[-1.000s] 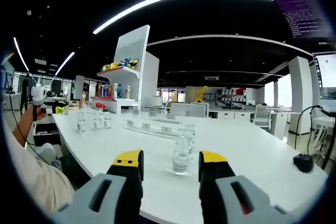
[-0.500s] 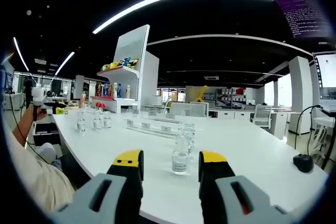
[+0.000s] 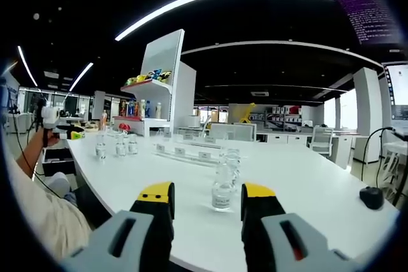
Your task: Identify the label on the chemical reagent bottle, grasp the chemical reagent bottle, and place it in the designated position on the reagent rack
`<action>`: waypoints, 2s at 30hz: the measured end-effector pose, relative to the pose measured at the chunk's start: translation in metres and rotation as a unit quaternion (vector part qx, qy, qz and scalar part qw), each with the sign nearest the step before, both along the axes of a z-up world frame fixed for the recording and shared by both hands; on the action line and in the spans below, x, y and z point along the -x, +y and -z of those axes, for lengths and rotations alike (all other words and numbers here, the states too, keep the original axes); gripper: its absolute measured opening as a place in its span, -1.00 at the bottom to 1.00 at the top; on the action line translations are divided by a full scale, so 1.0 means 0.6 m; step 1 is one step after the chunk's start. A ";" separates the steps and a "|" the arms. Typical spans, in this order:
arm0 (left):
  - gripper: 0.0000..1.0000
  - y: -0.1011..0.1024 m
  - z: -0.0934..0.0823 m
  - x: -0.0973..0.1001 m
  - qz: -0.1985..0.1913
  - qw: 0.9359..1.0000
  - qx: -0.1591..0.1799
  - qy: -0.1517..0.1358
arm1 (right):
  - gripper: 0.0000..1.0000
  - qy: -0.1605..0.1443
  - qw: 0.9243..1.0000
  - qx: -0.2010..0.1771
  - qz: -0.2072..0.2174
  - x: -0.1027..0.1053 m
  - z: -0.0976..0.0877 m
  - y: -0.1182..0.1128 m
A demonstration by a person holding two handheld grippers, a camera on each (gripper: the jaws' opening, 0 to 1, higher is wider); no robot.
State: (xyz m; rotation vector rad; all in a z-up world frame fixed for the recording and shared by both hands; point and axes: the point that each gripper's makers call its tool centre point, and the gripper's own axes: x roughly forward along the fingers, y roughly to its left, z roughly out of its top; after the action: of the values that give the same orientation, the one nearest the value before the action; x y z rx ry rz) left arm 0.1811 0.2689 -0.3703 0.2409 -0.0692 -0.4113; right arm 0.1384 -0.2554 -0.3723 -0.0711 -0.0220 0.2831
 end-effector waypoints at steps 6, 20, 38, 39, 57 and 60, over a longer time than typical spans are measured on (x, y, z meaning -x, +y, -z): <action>-0.22 -0.007 0.005 -0.007 0.002 1.000 -0.001 0.006 | -0.17 0.000 1.000 0.002 -0.002 -0.002 -0.001 -0.001; -0.23 -0.014 0.011 -0.019 -0.006 1.000 0.015 0.018 | -0.17 0.006 1.000 -0.003 0.012 -0.002 0.007 -0.018; -0.23 -0.021 0.018 -0.026 -0.011 1.000 0.019 0.022 | -0.17 0.008 1.000 -0.005 0.014 0.001 0.010 -0.022; -0.23 -0.022 0.018 -0.026 -0.011 1.000 0.019 0.023 | -0.17 0.008 1.000 -0.005 0.014 0.000 0.009 -0.021; -0.23 -0.025 0.022 -0.013 0.009 1.000 0.003 0.027 | -0.18 0.017 0.999 0.015 0.023 -0.039 0.020 0.002; -0.23 -0.023 0.026 -0.008 0.015 0.999 0.002 0.032 | -0.18 0.020 0.999 0.021 0.023 -0.044 0.023 0.004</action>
State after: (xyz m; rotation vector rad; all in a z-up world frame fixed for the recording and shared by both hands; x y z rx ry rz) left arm 0.1858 0.2548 -0.3859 0.2226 -0.0111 -0.4480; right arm 0.1645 -0.2529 -0.3859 -0.1069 0.0257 0.2399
